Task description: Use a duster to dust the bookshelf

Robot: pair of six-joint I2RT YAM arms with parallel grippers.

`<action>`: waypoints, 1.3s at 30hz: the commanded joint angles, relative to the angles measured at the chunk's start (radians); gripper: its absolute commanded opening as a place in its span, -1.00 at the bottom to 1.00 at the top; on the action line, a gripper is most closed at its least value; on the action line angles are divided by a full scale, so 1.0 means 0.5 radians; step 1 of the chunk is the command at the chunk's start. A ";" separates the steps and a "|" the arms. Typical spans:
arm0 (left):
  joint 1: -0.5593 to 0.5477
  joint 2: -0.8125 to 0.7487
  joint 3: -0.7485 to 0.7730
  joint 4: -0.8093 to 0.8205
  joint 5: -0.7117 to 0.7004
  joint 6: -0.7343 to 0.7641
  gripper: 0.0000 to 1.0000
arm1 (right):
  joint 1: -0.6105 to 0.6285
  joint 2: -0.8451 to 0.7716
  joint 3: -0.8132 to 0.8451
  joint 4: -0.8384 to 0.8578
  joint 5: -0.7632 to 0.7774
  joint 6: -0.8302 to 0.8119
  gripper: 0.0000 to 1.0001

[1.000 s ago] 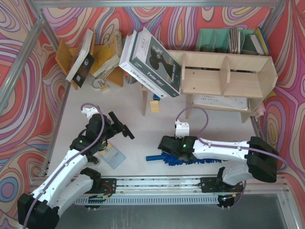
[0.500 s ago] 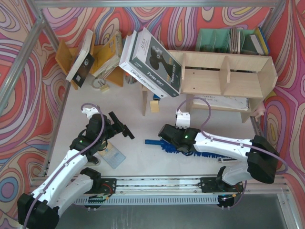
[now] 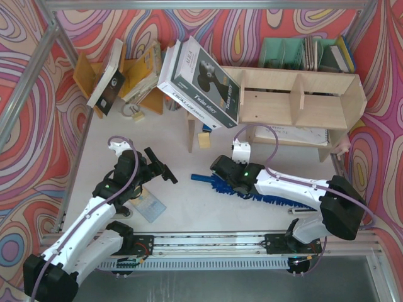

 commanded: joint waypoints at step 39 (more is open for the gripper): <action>0.008 0.043 -0.066 0.060 0.023 0.019 0.97 | 0.150 -0.053 -0.247 -0.062 -0.194 0.146 -0.41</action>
